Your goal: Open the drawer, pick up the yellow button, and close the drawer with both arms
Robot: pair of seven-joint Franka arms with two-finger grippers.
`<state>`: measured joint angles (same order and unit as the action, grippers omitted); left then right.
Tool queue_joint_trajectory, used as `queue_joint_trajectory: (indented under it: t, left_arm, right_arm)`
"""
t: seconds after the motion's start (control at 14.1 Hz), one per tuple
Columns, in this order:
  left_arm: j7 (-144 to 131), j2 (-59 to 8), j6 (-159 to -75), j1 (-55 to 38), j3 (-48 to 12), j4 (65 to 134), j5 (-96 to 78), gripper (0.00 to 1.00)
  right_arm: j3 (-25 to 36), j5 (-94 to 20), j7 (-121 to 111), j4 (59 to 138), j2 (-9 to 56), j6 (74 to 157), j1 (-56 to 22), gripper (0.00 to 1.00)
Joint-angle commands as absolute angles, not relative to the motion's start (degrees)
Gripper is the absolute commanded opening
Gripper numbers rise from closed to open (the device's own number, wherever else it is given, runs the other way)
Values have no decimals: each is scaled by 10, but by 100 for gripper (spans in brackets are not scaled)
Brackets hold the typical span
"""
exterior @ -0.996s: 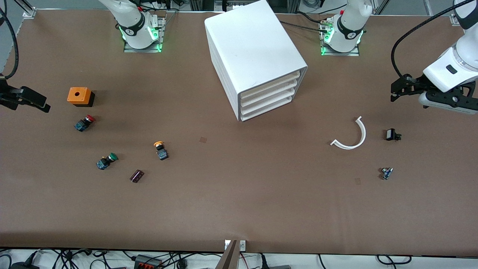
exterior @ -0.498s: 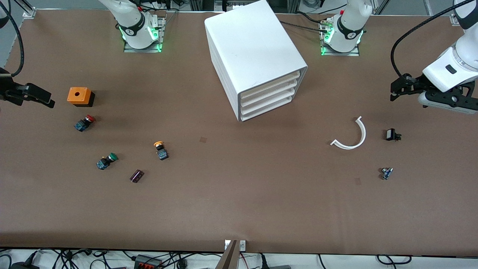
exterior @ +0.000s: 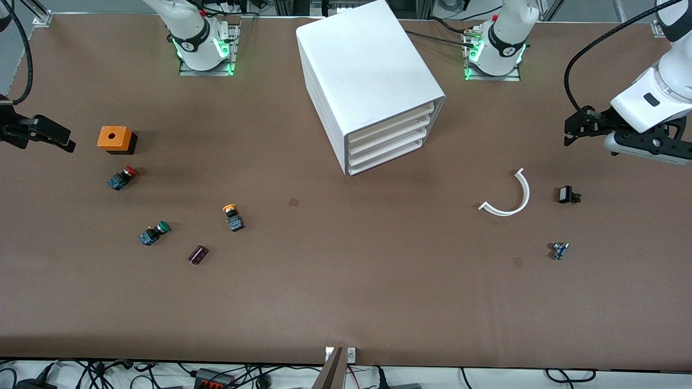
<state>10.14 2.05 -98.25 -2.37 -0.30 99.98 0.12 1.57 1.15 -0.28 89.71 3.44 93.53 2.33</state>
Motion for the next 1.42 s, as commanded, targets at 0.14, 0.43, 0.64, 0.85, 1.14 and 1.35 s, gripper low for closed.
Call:
queue_joint_trajectory:
  t: [0.14,0.43,0.64,0.85,1.14,1.35]
  left_arm:
    - [94,19,-969,-27,-4,985,10,100]
    - [94,18,-969,-27,-4,984,10,100]
    - [94,19,-969,-28,-4,984,10,100]
    - [94,19,-962,-28,-4,984,10,100]
    - [94,19,-962,-27,-4,984,10,100]
    - [94,18,-962,-28,-5,983,10,100]
  right_arm:
    - [14,19,-7,910,20,933,27,100]
    - [14,19,-8,910,21,934,26,100]
    - [14,20,-7,910,24,938,25,100]
    - [14,21,-7,910,24,934,27,100]
    - [14,21,-7,912,23,938,28,100]
    - [15,21,-7,917,20,938,29,100]
